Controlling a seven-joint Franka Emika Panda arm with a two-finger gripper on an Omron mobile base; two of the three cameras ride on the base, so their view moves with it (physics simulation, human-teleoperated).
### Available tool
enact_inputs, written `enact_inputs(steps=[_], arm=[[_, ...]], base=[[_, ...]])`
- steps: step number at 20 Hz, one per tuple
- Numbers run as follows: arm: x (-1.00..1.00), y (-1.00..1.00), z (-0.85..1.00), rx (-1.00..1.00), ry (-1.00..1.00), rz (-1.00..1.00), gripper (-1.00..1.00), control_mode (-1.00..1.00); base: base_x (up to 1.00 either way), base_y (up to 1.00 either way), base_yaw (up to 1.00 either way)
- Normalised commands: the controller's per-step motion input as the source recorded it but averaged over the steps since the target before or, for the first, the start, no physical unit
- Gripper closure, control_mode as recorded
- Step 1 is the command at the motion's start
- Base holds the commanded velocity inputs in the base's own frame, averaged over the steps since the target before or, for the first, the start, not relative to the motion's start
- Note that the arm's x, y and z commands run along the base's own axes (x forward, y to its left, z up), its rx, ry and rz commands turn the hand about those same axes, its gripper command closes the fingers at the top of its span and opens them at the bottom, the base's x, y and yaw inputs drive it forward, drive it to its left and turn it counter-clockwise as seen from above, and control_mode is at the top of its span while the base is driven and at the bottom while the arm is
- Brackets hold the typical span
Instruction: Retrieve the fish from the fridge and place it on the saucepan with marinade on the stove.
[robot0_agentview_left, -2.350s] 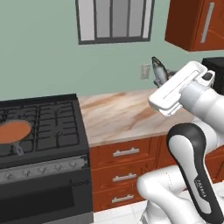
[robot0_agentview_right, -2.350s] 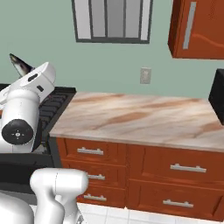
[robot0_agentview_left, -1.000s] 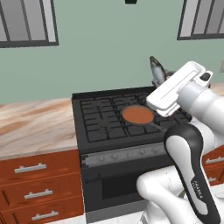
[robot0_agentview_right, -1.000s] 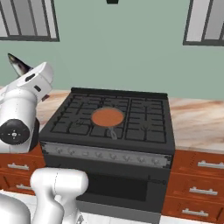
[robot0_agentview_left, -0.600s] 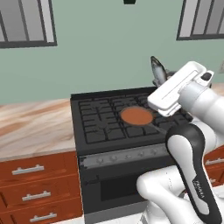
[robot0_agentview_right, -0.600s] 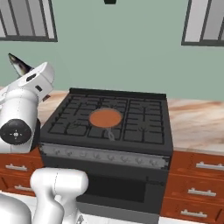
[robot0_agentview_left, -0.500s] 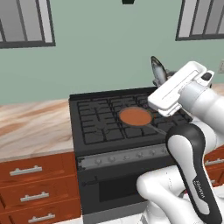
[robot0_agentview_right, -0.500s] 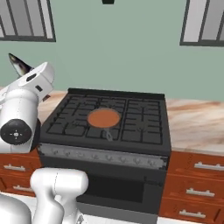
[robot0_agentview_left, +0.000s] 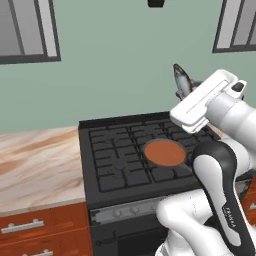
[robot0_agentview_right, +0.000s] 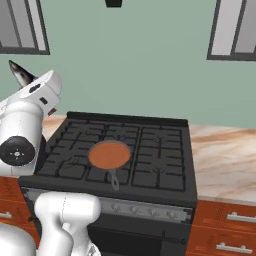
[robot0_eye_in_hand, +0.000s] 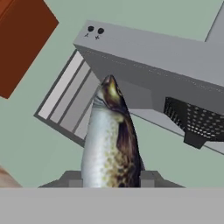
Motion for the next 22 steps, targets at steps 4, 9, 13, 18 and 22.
enact_inputs(steps=[4, 9, 13, 18, 22], arm=[[0.00, 0.00, 0.00, 0.00, 0.00, 0.00, 1.00, 1.00], [0.00, 0.00, 0.00, 0.00, 0.00, 0.00, 1.00, 1.00], [0.00, 0.00, 0.00, 0.00, 0.00, 0.00, 1.00, 1.00], [0.00, 0.00, 0.00, 0.00, 0.00, 0.00, 1.00, 1.00], [0.01, 0.00, 0.00, 0.00, 0.06, 0.00, 1.00, -1.00]], base=[[1.00, -0.08, -0.07], [1.00, -0.12, -0.06], [0.54, 0.00, 0.00], [0.03, 0.00, 0.00], [0.00, 0.00, 0.00]])
